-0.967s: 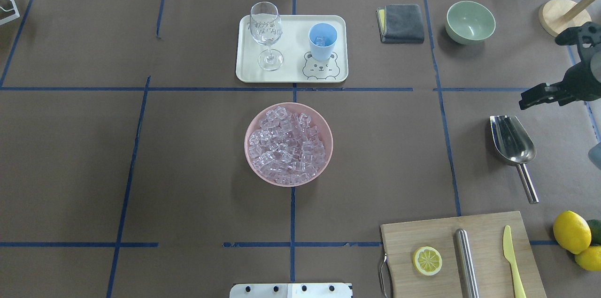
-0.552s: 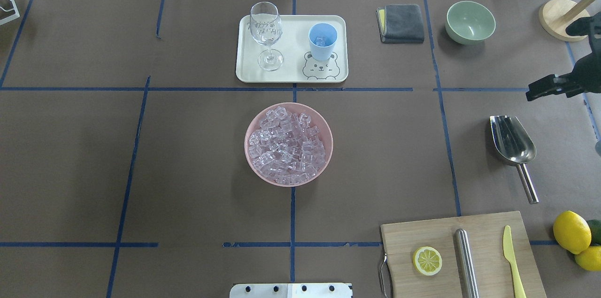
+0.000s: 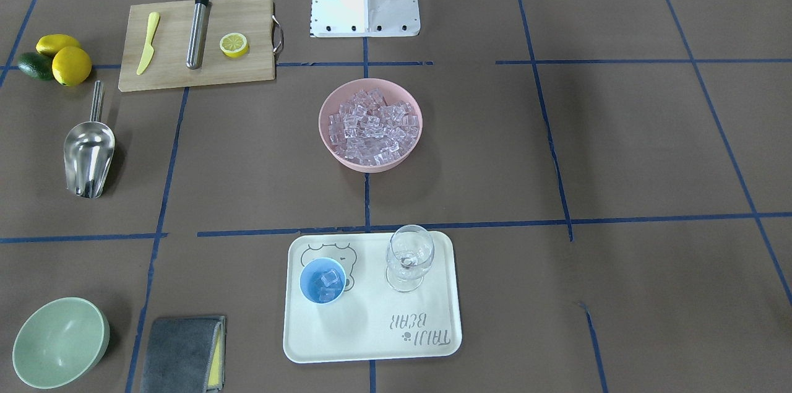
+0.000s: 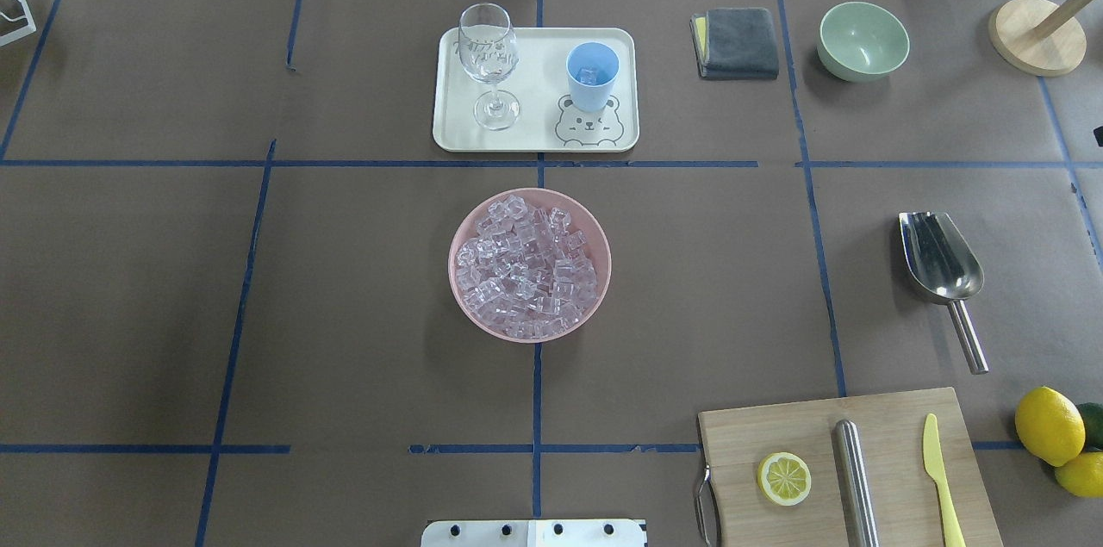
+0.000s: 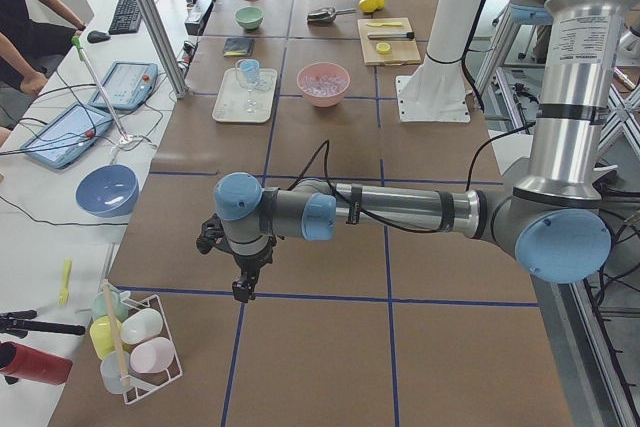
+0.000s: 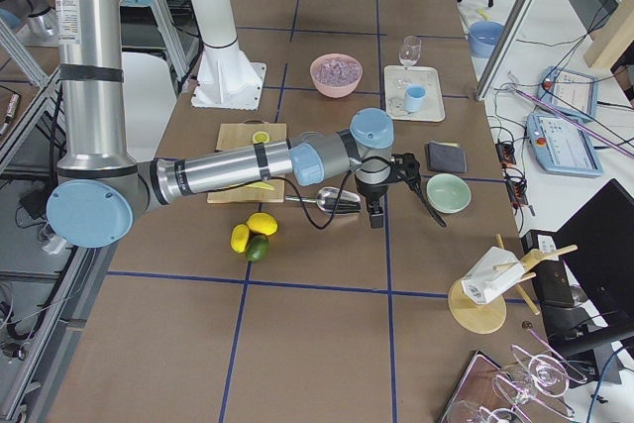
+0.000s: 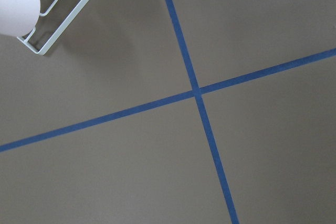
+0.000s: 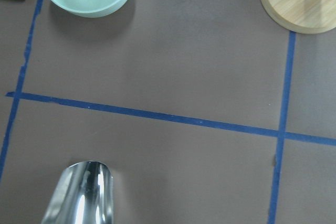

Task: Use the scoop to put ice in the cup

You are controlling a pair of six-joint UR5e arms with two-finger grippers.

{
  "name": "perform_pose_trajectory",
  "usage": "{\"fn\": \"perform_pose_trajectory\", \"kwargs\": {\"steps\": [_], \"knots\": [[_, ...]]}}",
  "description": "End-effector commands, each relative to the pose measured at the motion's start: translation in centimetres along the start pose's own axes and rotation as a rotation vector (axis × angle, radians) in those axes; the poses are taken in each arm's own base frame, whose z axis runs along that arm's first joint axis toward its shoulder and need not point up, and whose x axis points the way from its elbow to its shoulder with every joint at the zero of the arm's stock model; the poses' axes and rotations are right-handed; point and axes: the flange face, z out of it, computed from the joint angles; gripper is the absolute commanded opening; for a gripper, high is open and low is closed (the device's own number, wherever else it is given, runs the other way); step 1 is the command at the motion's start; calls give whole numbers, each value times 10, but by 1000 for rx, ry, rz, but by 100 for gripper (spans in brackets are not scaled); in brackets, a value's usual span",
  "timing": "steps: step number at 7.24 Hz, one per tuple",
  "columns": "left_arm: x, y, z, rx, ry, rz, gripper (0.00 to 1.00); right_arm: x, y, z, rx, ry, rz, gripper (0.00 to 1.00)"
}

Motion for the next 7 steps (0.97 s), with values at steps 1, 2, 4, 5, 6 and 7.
{"fn": "perform_pose_trajectory", "kwargs": {"steps": [1,2,4,5,6,7], "knots": [[3,2,-17,-18,5,-37,100,29,5,2,-12,-10,-5,100],[3,2,-17,-21,6,-40,100,50,13,6,-25,-41,42,100],[2,3,-16,-23,4,-41,100,97,35,22,-57,-78,143,100],[2,3,-16,-21,4,-40,100,107,45,14,-42,-66,159,100],[2,3,-16,-23,4,-41,100,112,45,1,-19,-55,174,100],[2,3,-16,-23,4,-41,100,114,45,-2,-15,-46,181,100]]}}
